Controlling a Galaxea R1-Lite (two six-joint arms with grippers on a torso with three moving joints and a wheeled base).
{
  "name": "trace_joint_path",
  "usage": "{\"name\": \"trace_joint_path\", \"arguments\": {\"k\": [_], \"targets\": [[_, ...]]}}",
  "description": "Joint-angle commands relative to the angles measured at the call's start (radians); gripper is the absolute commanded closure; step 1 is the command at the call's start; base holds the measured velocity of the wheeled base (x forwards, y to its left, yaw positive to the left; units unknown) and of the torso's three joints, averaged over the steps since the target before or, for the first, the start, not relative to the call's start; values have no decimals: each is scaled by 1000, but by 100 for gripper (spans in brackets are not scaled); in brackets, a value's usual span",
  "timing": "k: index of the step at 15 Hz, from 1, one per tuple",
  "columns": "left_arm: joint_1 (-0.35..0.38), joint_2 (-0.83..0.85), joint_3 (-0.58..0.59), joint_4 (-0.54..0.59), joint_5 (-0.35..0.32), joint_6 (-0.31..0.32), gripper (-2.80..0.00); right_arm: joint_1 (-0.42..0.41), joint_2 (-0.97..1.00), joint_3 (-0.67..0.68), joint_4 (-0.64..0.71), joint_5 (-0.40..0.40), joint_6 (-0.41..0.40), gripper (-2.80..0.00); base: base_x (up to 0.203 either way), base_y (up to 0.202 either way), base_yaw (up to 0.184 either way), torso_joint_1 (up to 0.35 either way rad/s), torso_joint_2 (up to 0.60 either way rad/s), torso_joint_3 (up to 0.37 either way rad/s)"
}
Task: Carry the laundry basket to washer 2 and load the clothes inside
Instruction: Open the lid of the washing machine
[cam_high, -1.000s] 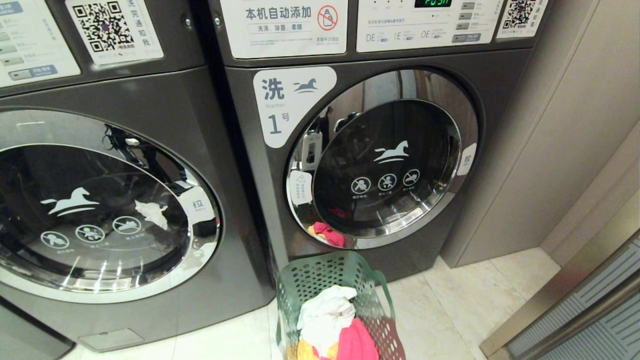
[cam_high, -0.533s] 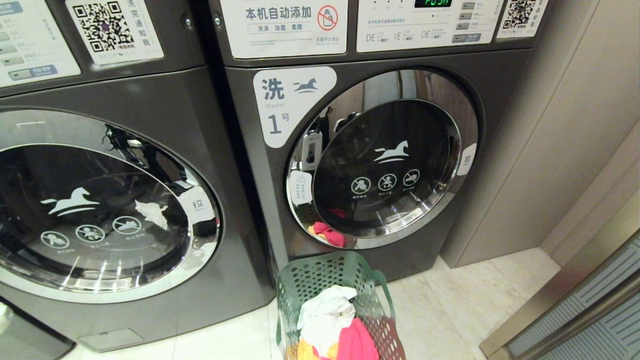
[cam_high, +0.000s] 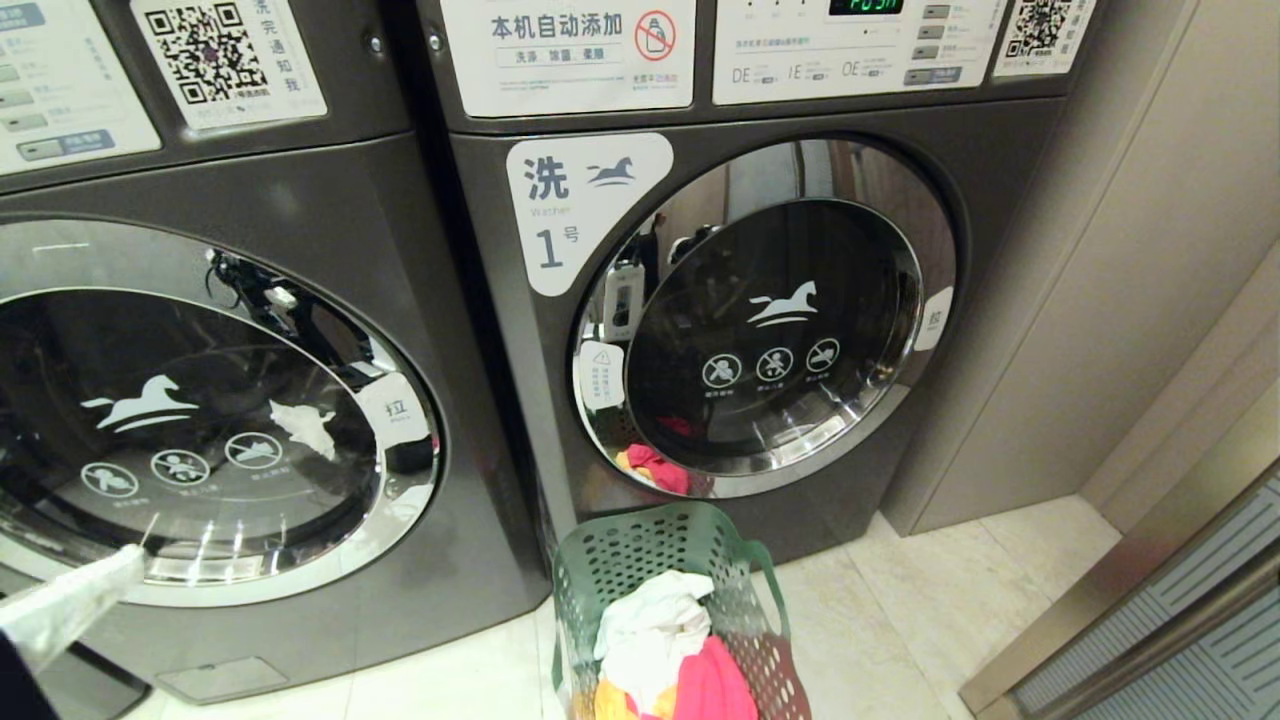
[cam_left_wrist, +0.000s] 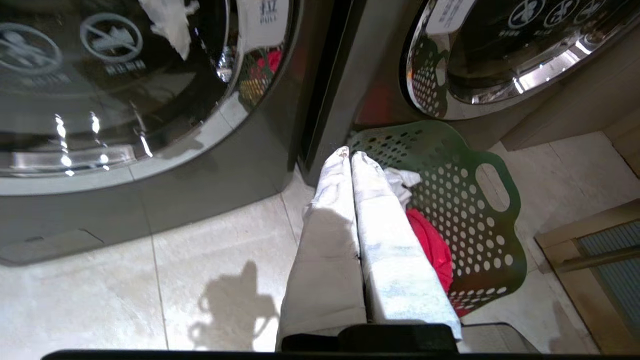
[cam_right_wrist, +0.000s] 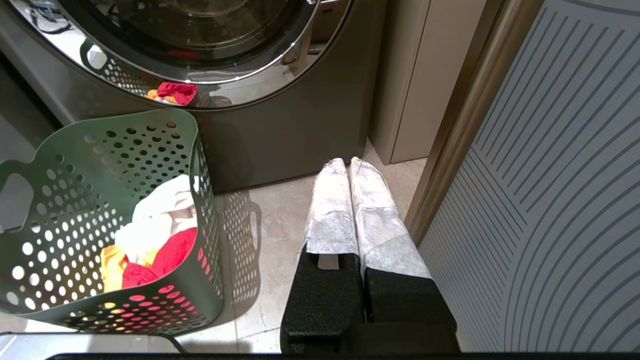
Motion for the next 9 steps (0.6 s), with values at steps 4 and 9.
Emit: {"name": "trace_joint_path", "arguments": {"k": [4,9], "targets": [[7,282,76,-232,-46,-40,-280,0,2,8,-2,1,8,0,0,0,0,0,0,0],[16,495,103,-545,-57,-55,-280,0,2,8,-3,1,12,0,0,0,0,0,0,0]]}}
